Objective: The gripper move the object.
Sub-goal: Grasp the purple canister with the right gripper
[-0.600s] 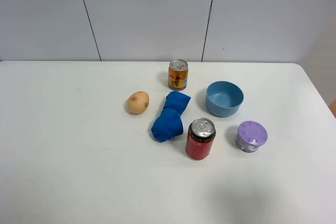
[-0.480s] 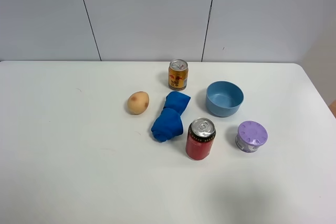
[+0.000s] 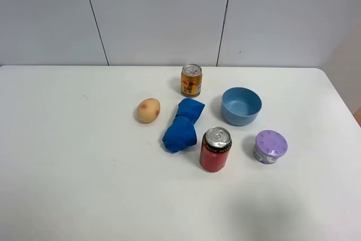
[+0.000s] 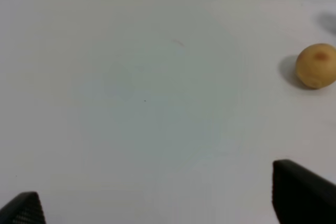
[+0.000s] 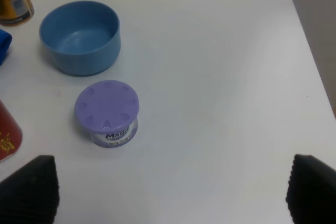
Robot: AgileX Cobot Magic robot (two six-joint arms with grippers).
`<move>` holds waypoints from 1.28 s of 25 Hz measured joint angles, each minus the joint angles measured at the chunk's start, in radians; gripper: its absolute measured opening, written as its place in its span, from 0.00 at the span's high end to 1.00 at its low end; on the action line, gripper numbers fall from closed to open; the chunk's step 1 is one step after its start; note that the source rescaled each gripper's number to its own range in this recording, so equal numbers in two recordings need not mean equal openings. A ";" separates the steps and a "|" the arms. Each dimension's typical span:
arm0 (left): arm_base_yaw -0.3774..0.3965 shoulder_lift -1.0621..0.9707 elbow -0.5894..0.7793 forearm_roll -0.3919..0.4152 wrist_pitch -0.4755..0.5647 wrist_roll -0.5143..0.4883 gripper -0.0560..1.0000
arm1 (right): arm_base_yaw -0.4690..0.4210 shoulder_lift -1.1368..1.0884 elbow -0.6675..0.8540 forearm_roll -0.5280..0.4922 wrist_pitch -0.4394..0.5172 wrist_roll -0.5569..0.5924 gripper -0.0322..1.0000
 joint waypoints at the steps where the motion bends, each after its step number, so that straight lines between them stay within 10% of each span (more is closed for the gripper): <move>1: 0.000 0.000 0.000 0.000 0.000 0.000 0.00 | 0.000 0.000 0.000 0.000 0.000 0.000 0.49; 16: 0.000 0.000 0.000 0.000 0.000 0.000 0.00 | 0.000 0.022 -0.028 -0.001 -0.011 0.000 0.49; 29: 0.000 0.000 0.000 0.000 0.000 0.000 0.00 | 0.000 0.697 -0.406 -0.011 -0.035 0.005 0.49; 32: 0.000 0.000 0.000 0.000 0.000 0.000 0.00 | 0.000 0.850 -0.472 -0.011 -0.040 0.011 0.29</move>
